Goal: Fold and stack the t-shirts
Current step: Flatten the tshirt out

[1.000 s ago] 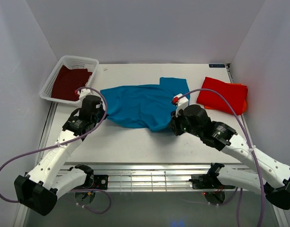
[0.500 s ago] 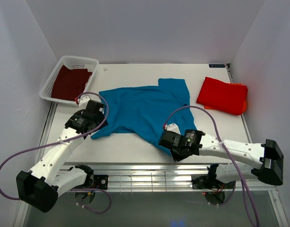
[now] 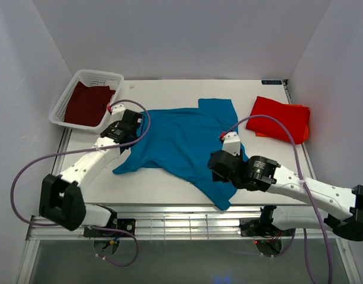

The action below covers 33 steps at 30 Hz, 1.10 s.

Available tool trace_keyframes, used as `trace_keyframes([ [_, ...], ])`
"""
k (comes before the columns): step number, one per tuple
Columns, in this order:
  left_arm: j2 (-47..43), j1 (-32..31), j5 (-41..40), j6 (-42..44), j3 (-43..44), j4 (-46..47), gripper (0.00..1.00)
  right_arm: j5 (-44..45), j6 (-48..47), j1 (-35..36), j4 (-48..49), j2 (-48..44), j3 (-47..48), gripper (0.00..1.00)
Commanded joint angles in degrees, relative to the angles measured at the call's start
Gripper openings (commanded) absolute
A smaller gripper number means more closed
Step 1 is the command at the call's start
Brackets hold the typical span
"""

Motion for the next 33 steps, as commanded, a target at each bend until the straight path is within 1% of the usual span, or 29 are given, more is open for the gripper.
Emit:
trace_keyframes([
  [1, 8.2, 0.5, 1.9, 2.2, 3.7, 8.5, 0.0, 9.7, -7.5, -8.5, 13.3, -5.5, -4.2, 0.58],
  [2, 10.4, 0.6, 2.1, 1.8, 4.5, 9.3, 0.0, 8.9, -13.0, -11.1, 21.8, -8.1, -6.2, 0.19],
  [3, 14.6, 0.8, 2.6, 1.7, 5.0, 10.2, 0.0, 6.2, -15.7, -13.6, 26.0, -9.0, -8.0, 0.1],
  [4, 16.7, 1.4, 3.0, 1.5, 6.5, 11.0, 0.0, 4.4, -18.3, -18.7, 30.1, -9.8, -11.3, 0.08],
  [5, 18.9, 1.8, 3.3, 1.3, 7.3, 11.5, 0.0, 2.3, -22.7, -21.3, 37.1, -10.2, -12.6, 0.08],
  [6, 22.9, 2.1, 3.4, 1.3, 8.2, 11.6, 0.0, -2.2, -24.4, -23.8, 39.7, -9.7, -13.5, 0.08],
  [7, 24.6, 2.5, 3.5, 1.6, 10.0, 11.6, 0.0, -4.0, -25.6, -27.9, 41.3, -8.8, -13.9, 0.08],
  [9, 28.3, 2.8, 3.6, 1.6, 11.1, 11.8, 0.0, -8.6, -29.0, -30.8, 46.0, -4.6, -14.3, 0.08],
  [10, 29.3, 2.9, 3.5, 1.8, 11.5, 11.8, 0.0, -9.6, -29.5, -33.1, 46.8, -2.8, -13.9, 0.08],
  [11, 30.0, 3.0, 3.5, 1.8, 12.0, 11.8, 0.0, -10.7, -30.0, -34.2, 47.8, 1.1, -13.1, 0.08],
  [16, 31.8, 4.1, 3.4, 1.8, 11.3, 11.8, 0.0, -19.3, -31.5, -38.9, 55.6, 11.6, -11.8, 0.08],
  [17, 31.8, 4.3, 3.3, 2.0, 10.9, 11.8, 0.0, -20.6, -31.5, -39.6, 56.4, 14.8, -11.6, 0.08],
  [21, 32.1, 5.5, 3.3, 2.1, 10.3, 11.6, 0.0, -25.9, -31.3, -41.8, 57.4, 22.3, -9.4, 0.08],
  [25, 32.6, 7.4, 3.6, 1.8, 9.1, 11.8, 0.0, -27.0, -30.4, -42.9, 56.7, 27.1, -8.8, 0.08],
  [33, 34.8, 10.0, 6.3, 1.5, 8.0, 13.2, 0.0, -28.3, -29.5, -45.6, 50.9, 34.8, -7.4, 0.08],
])
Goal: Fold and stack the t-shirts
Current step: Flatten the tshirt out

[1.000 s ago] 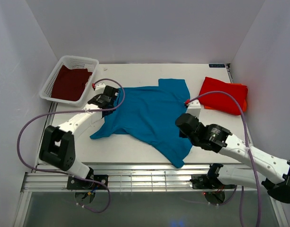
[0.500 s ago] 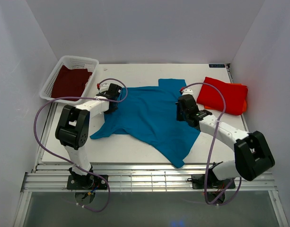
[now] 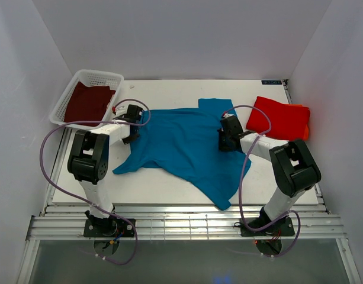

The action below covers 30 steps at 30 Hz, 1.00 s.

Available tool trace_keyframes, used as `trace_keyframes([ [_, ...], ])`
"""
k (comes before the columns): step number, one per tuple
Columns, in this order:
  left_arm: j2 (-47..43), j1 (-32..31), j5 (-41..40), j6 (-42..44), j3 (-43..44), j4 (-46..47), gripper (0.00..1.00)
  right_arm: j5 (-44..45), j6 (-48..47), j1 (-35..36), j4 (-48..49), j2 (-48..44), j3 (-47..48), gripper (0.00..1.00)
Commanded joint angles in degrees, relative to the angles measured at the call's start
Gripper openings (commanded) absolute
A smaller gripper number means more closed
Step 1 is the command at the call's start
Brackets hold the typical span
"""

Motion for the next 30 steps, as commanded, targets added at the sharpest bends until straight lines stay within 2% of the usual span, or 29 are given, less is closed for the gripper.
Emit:
trace_keyframes([
  [1, 0.4, 1.1, 1.7, -0.4, -1.2, 1.7, 0.0, -1.5, 0.0, -1.0, -2.9, 3.4, 1.9, 0.08],
  [5, -0.4, 1.4, 2.0, -1.1, -2.0, 2.2, 0.0, -0.8, 0.0, -1.3, -4.3, 4.8, 1.8, 0.08],
  [9, -5.1, 1.4, 2.3, -1.1, -3.8, 4.9, 0.0, -0.4, 0.0, -1.6, -4.3, 4.8, 1.3, 0.08],
  [13, -8.7, 1.4, -1.0, -1.0, -4.0, 4.2, 0.0, 0.0, 0.2, -1.7, -4.8, 4.9, 1.5, 0.08],
  [18, -16.8, 0.7, 3.2, -1.3, -7.2, 8.1, 0.0, 0.5, 0.2, -1.8, -5.1, 4.5, 1.6, 0.08],
  [21, -19.6, -0.2, 7.9, 0.2, -10.3, 15.9, 0.0, 0.4, 0.1, -1.9, -5.3, 4.8, 1.8, 0.08],
  [26, -12.9, -0.3, 10.2, -0.7, -10.1, 15.0, 0.0, -0.1, 0.4, -1.9, -6.0, 4.8, 2.3, 0.08],
  [30, -10.2, -0.3, 12.4, -1.0, -11.8, 18.2, 0.0, 0.8, 0.4, -1.9, -6.0, 4.1, 1.8, 0.08],
])
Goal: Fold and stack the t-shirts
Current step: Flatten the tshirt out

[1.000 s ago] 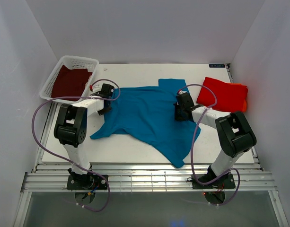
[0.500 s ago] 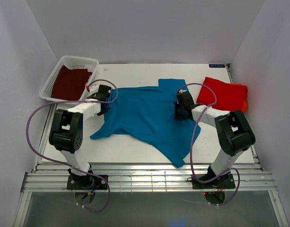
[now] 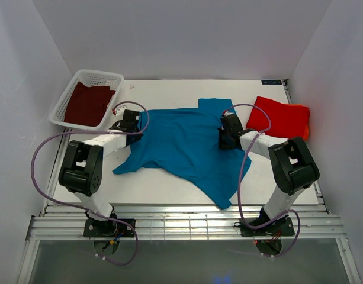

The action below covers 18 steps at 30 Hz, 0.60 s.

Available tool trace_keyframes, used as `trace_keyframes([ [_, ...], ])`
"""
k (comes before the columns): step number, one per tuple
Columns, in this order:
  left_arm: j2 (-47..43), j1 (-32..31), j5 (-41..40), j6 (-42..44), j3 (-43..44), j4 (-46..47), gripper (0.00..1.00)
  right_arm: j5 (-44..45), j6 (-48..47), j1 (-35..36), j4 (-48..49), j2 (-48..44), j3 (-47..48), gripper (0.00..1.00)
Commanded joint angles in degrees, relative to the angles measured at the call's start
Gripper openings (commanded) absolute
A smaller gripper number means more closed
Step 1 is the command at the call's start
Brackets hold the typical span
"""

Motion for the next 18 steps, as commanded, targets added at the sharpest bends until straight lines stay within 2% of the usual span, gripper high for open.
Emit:
trace_keyframes([
  [1, 0.9, -0.1, 2.7, -0.2, -1.7, 2.6, 0.0, 1.7, 0.0, -0.7, -5.0, 1.4, -0.8, 0.08],
  [9, 1.6, -0.1, 1.1, 0.3, -1.7, 2.4, 0.0, 2.6, 0.0, -0.7, -6.3, -0.2, -1.2, 0.08],
  [18, 7.3, 1.2, -4.3, -2.6, -2.1, -3.8, 0.0, 3.9, 0.3, -2.2, -9.5, -1.0, -2.9, 0.08],
])
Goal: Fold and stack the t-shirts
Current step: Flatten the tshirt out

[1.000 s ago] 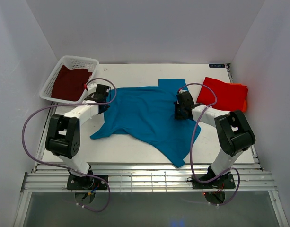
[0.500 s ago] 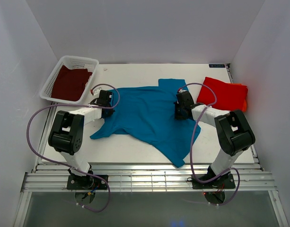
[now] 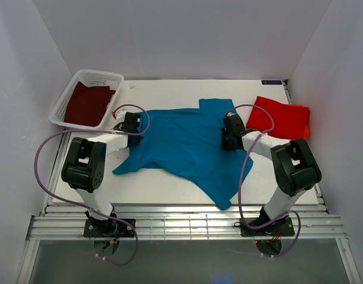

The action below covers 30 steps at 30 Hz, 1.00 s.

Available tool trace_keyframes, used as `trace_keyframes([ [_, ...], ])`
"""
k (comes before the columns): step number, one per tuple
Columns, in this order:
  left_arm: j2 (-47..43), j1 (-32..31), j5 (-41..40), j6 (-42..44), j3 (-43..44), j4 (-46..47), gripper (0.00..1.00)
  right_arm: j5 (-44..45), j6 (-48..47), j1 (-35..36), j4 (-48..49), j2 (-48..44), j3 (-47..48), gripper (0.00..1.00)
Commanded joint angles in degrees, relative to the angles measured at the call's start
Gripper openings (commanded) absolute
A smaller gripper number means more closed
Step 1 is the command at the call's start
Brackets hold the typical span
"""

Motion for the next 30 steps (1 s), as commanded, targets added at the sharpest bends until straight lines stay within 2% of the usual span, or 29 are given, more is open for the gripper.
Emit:
trace_keyframes([
  [1, 3.9, 1.4, -3.4, -1.9, -0.4, -5.4, 0.0, 2.2, 0.0, -1.7, -7.3, 0.2, -2.7, 0.08],
  [11, 1.8, 3.7, -9.4, -4.3, -1.0, -11.8, 0.0, 2.0, -1.1, -4.0, -8.8, 0.4, -3.2, 0.08],
  [19, -3.5, 3.6, -6.4, -4.2, 0.4, -12.2, 0.0, 1.4, -2.1, -4.1, -9.6, -1.2, -1.0, 0.08],
  [25, -8.9, -1.6, -7.4, -3.5, 3.3, -12.2, 0.0, 1.7, -3.6, -4.1, -10.3, -2.9, 3.6, 0.08],
  [30, -9.1, -7.1, -6.1, -2.3, 4.0, -8.6, 0.0, 0.2, -3.5, -4.1, -9.5, -0.6, 6.4, 0.08],
])
